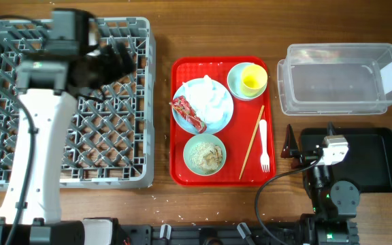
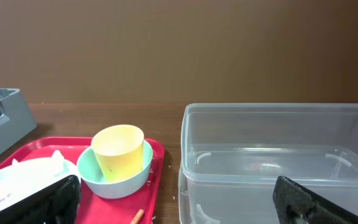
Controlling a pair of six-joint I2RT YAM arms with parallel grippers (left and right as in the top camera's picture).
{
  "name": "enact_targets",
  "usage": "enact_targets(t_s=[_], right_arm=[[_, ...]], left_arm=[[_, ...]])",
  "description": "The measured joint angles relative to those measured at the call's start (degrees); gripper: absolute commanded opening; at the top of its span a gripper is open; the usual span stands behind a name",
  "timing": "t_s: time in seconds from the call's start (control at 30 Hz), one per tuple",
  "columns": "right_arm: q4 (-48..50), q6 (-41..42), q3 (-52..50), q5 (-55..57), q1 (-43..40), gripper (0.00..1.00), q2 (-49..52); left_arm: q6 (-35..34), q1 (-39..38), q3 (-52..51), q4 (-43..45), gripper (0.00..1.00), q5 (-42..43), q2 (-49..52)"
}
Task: Sort waste into correct bins and load items into the dishwasher rack
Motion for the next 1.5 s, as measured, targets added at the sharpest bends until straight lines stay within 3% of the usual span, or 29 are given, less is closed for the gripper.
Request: enact_targets(t_s=[0.2,0.37,0.47,0.6,0.73,0.8,0.83,0.9,1.03,1.13,1.2,1.27,1.33,1.4,1.5], right_arm=[[0.0,0.0,0.0,0.0,0.0,1.0,0.0],[0.0,0.0,0.0,0.0,0.0,1.0,0.0],[0.5,0.8,0.0,-0.1,0.0,1.0,0.0],[12.9,20.4,0.0,-3.7,0.0,1.0,0.0],[20.5,57.9,0.0,-4.8,0.0,1.0,0.1],[36.8,67.8,0.1,-5.2,0.0,1.0,0.3],[44.2,68.1,0.5,-5.4,0.0,1.0,0.2],[45.5,64.1,4.8,-5.5,0.0,1.0,0.9],[30.3,50.5,25.2,-11.1,0.0,1.0,14.8],[9.0,36.9,48.6,-28.0,0.0,1.0,35.5],[-12.9,24.1,65.0,-35.4,1.7,1.0,52.7],[-33.7,13.7,78.8,-31.3,9.3,1.0,67.7],[-44.4,9.3,89.2,-22.1,18.1,1.0,78.8],[-48.6,8.2,95.0,-14.3,24.8,1.0,87.4],[-46.2,10.3,97.5,-9.9,30.0,1.0,98.6]], left_arm=[[-1.0,7.8,0.0,0.3,1.0,1.3,0.0],[-3.4,20.0,0.0,-1.6,1.0,0.1,0.0],[-3.6,22.1,0.0,-2.4,1.0,0.1,0.0],[-3.6,22.3,0.0,-2.4,1.0,0.1,0.0],[-3.6,22.3,0.0,-2.4,1.0,0.1,0.0],[-3.6,22.3,0.0,-2.4,1.0,0.1,0.0],[-3.7,22.3,0.0,-2.5,1.0,0.1,0.0],[-3.6,22.3,0.0,-2.4,1.0,0.1,0.0],[-3.7,22.3,0.0,-2.6,1.0,0.1,0.0],[-3.7,22.3,0.0,-2.6,1.0,0.1,0.1],[-3.7,22.3,0.0,-2.4,1.0,-0.1,0.1],[-3.7,22.3,0.0,-2.4,1.0,-0.1,0.1],[-3.7,22.3,0.0,-2.4,1.0,-0.1,0.1],[-3.7,22.3,0.0,-2.5,1.0,-0.1,0.1],[-3.7,22.3,0.0,-2.5,1.0,-0.1,0.1]])
